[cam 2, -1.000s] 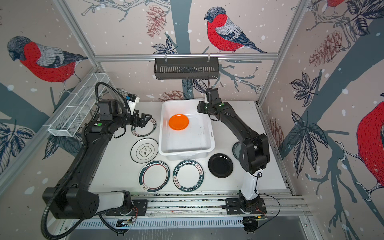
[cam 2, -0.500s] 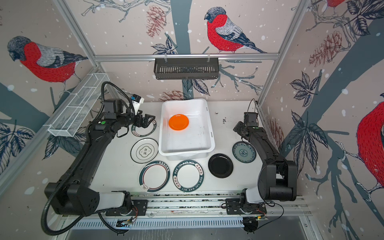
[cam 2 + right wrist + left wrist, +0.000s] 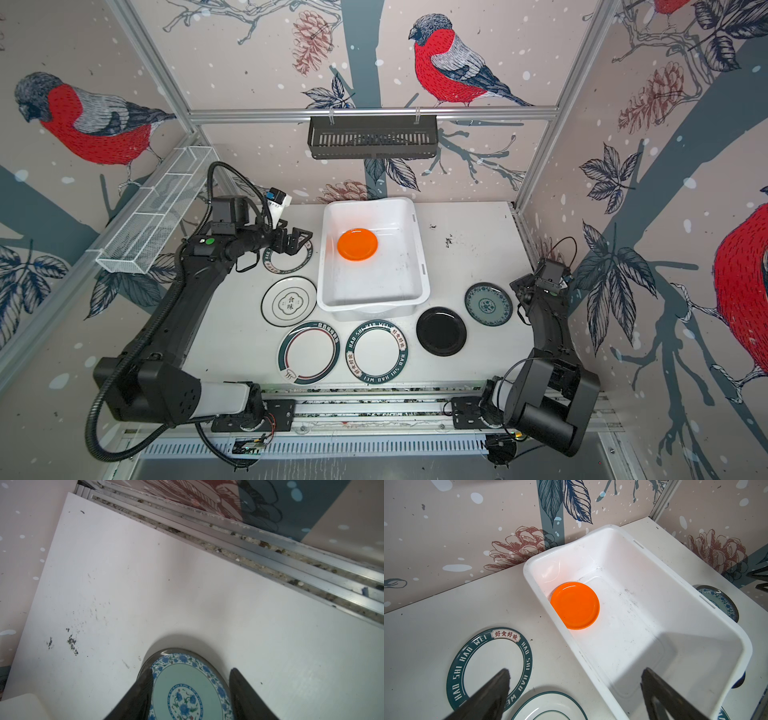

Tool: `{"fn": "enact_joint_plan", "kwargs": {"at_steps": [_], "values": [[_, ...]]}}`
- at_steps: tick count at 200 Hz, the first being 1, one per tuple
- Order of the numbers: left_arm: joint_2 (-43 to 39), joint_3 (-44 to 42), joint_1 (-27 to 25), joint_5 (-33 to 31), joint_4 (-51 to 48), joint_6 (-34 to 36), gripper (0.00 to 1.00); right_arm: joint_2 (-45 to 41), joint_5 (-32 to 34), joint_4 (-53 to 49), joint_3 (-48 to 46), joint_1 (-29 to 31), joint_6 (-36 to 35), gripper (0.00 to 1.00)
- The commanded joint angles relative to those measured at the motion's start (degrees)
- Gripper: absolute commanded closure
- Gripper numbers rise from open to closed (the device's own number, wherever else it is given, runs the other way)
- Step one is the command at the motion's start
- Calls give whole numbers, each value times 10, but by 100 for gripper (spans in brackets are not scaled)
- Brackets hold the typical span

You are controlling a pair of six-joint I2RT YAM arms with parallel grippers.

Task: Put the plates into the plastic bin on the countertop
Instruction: 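Move the right gripper to the blue-and-white floral plate's edge, then grip the floral plate's rim with the right gripper and tilt it up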

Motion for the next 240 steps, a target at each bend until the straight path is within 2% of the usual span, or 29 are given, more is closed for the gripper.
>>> {"fn": "enact_joint_plan", "kwargs": {"at_steps": [1, 25, 67, 169, 240], "values": [[1, 7, -2, 15, -1, 20, 3, 5, -30, -18, -13, -20, 4, 41], [3, 7, -2, 20, -5, 27, 2, 3, -31, -29, -29, -31, -12, 42], [3, -4, -2, 28, 5, 28, 3, 0, -71, -18, -66, -48, -34, 44], [13, 0, -2, 34, 13, 24, 2, 20, -148, 47, -135, -56, -42, 51], [13, -1, -2, 37, 18, 16, 2, 34, -204, 86, -150, -56, -39, 61]]}}
